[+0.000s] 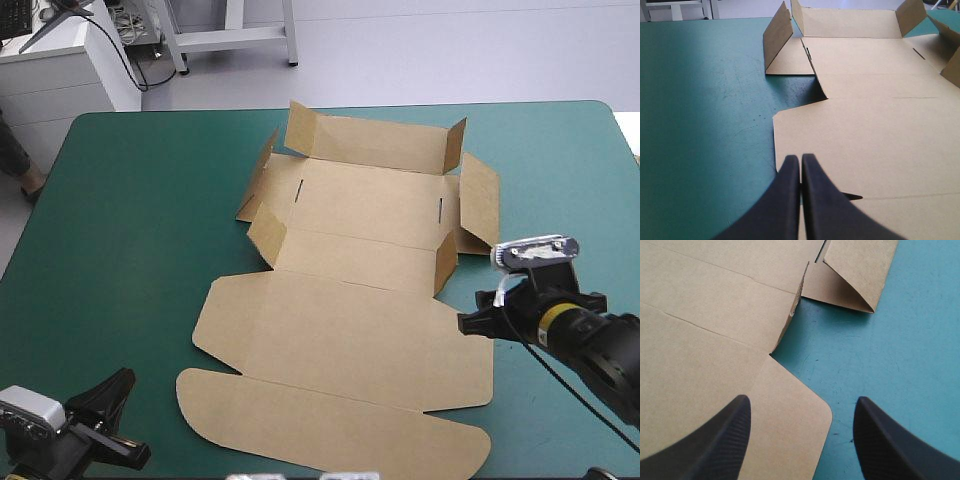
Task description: Fold the box
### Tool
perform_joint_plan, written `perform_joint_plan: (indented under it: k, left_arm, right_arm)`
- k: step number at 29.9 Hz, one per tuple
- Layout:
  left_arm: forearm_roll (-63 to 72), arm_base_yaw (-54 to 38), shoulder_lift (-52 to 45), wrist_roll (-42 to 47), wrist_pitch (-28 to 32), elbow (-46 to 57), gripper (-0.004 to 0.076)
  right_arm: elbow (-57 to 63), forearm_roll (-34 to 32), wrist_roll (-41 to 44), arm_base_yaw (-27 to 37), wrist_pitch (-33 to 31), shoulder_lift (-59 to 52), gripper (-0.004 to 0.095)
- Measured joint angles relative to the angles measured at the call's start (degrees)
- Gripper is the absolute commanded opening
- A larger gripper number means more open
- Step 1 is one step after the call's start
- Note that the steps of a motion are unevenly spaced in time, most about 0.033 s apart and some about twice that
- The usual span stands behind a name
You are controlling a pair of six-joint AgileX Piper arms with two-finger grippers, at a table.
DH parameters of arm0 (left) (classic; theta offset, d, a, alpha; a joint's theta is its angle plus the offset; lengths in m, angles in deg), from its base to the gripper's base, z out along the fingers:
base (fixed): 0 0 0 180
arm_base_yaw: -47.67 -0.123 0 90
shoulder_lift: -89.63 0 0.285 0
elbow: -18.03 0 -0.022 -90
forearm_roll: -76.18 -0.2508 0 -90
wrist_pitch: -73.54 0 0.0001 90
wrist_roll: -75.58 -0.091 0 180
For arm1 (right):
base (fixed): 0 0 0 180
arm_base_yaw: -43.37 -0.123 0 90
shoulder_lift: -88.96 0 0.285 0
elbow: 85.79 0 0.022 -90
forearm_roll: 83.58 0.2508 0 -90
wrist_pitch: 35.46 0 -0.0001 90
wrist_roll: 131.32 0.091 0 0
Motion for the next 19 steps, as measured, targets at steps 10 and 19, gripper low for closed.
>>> perform_joint_plan:
  k: [10,19]
  left_arm:
    - [0.0,0.0,0.0,0.0,0.0,0.0,-0.0008]
    - [-0.2,0.0,0.0,0.0,0.0,0.0,-0.0008]
  right_arm:
    - [-8.8,0.5,-0.1,3.2,0.3,16.9,0.0497]
    - [-16.7,9.0,-9.4,9.1,0.6,27.6,0.0497]
